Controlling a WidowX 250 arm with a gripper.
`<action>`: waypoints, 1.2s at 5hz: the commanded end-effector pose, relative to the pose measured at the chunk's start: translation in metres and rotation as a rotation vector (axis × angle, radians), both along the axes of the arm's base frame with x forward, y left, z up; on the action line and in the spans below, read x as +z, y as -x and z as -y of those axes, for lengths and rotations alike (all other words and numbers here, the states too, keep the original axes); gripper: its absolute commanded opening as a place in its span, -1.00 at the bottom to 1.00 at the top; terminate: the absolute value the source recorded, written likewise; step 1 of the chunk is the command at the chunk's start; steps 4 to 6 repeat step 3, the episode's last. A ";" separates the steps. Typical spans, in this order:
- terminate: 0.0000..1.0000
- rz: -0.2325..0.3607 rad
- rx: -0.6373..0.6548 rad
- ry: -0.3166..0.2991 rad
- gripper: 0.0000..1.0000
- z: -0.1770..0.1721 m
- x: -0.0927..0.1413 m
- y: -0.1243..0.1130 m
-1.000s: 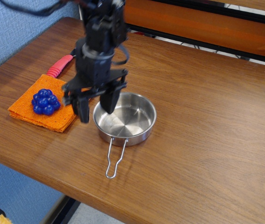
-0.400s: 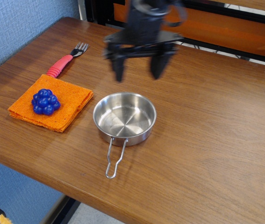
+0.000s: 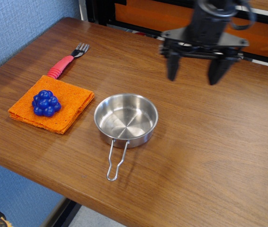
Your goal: Take the silver vessel and place it next to the yellow cloth.
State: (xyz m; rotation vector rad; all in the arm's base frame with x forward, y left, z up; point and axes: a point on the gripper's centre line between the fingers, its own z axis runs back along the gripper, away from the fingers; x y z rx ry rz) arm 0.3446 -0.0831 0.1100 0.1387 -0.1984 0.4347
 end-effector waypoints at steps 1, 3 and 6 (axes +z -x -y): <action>-1.00 0.030 -0.133 0.058 1.00 0.037 0.019 0.002; 1.00 0.026 -0.146 0.095 1.00 0.043 0.018 -0.001; 1.00 0.026 -0.146 0.095 1.00 0.043 0.018 -0.001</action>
